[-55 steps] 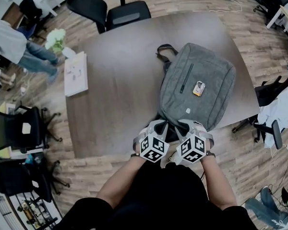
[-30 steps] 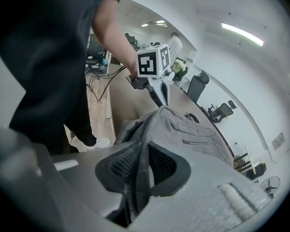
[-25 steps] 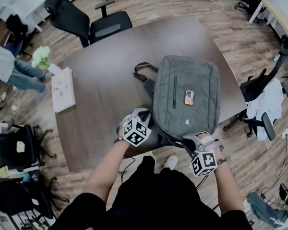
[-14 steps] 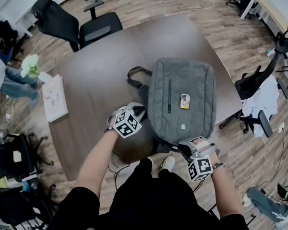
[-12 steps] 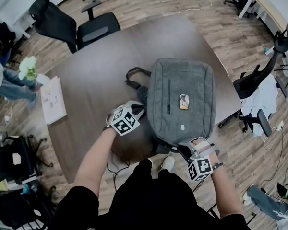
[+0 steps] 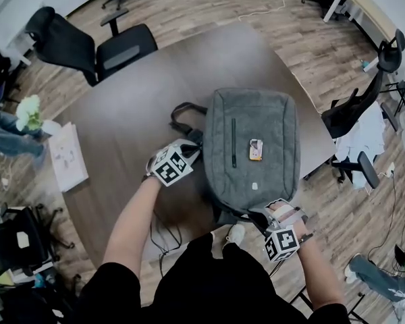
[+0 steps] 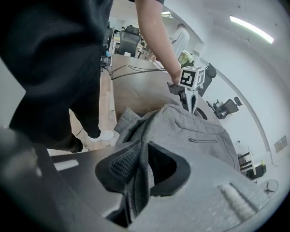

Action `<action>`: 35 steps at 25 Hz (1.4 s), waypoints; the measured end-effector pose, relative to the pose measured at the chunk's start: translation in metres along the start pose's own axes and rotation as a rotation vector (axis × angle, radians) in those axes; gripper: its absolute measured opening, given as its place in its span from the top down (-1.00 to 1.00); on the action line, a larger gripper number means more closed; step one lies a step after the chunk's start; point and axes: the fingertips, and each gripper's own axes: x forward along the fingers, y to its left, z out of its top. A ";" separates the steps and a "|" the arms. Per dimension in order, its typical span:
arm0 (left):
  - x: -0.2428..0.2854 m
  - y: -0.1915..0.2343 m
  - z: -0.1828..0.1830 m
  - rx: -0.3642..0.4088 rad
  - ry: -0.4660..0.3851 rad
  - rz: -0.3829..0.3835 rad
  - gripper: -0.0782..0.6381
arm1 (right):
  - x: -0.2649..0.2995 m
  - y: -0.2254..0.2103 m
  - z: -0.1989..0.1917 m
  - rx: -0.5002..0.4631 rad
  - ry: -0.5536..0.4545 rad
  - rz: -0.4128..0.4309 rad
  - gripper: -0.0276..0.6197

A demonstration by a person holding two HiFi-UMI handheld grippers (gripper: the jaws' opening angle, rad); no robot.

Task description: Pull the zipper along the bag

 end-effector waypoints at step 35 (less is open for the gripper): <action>-0.210 -0.060 0.089 -0.377 -0.612 0.386 0.73 | -0.112 -0.186 0.101 0.784 -0.737 -0.639 0.91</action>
